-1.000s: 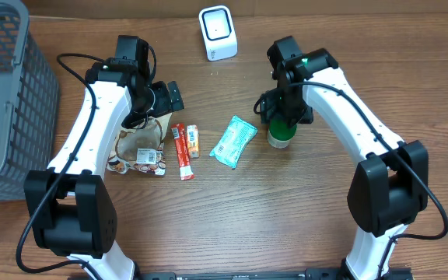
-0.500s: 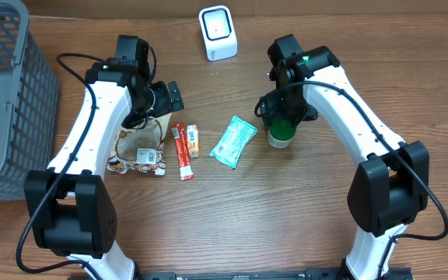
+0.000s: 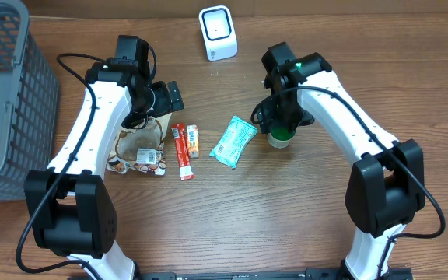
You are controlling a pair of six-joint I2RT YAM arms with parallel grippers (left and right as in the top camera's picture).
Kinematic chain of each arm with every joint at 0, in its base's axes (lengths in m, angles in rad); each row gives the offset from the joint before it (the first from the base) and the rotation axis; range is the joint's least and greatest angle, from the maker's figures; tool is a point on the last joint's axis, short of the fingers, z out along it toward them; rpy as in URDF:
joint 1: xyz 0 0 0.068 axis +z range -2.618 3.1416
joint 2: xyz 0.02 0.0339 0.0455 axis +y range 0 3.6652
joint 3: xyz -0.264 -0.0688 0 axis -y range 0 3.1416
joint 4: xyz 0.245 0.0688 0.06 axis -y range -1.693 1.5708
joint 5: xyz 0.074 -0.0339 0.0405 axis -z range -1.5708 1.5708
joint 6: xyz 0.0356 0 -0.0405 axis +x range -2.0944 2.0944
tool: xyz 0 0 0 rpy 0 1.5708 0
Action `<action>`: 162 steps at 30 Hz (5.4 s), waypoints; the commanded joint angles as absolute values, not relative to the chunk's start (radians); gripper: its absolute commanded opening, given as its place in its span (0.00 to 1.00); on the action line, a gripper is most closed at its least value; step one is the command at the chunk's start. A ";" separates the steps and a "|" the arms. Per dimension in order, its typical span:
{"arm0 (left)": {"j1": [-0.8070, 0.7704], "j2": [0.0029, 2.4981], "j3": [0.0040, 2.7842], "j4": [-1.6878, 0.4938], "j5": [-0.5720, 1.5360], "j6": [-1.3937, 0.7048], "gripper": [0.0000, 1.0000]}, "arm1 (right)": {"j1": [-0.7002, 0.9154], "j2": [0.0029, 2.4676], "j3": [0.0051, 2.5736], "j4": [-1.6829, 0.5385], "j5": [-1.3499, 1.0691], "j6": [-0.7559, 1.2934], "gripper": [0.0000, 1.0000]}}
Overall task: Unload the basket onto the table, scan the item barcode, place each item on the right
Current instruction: 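Lower the right gripper around the green jar lid, then close the right gripper on the green jar, then lift the green jar with the right gripper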
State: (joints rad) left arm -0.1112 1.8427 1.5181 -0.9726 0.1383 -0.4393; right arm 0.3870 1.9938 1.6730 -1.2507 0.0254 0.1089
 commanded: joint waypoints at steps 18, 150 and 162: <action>-0.112 1.842 1.538 -0.974 0.147 -0.442 1.00 | 0.410 2.004 1.710 -1.243 0.098 0.102 0.82; -0.112 1.842 1.538 -0.974 0.147 -0.442 0.99 | 0.405 2.005 1.402 -0.968 0.067 0.233 0.74; -0.112 1.842 1.538 -0.974 0.146 -0.442 0.99 | 0.403 2.000 1.449 -0.999 0.066 0.234 0.59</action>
State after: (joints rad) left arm -0.1112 1.8427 1.5181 -0.9726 0.1383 -0.4393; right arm 0.4061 1.9968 1.4071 -0.9802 0.0597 0.2363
